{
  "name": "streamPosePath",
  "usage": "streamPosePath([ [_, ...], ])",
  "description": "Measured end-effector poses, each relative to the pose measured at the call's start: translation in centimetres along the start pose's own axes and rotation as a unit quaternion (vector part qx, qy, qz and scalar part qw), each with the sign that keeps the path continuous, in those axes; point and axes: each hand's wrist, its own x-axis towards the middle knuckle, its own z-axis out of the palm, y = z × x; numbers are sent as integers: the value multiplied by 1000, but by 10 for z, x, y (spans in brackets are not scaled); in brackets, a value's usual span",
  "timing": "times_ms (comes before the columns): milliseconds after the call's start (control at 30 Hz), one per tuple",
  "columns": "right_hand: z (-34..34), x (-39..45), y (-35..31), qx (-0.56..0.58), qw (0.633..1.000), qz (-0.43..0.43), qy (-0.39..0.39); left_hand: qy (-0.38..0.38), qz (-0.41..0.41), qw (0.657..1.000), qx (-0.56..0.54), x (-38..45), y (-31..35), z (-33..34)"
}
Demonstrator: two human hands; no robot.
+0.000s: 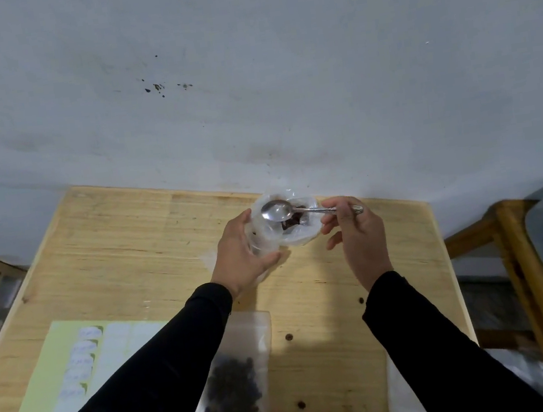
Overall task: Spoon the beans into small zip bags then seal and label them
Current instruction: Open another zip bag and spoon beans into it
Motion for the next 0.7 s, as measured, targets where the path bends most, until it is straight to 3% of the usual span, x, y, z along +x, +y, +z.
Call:
streamPosePath([
  [133,-7,14,20,-77,996,-2,48,3,-1,1000,9,2,-4,1],
  [267,-8,20,40,-158,987,17,-7,0,-9,1000,7,3,-4,4],
  [400,-2,19,50,-39,992,123,7,-1,-14,1000,6,7,-6,6],
  [533,10,14,61,85,966,241,22,2,-11,1000,17,10,-5,10],
  [700,9,16,56,168,948,260,71,5,-5,1000,15,10,-5,9],
])
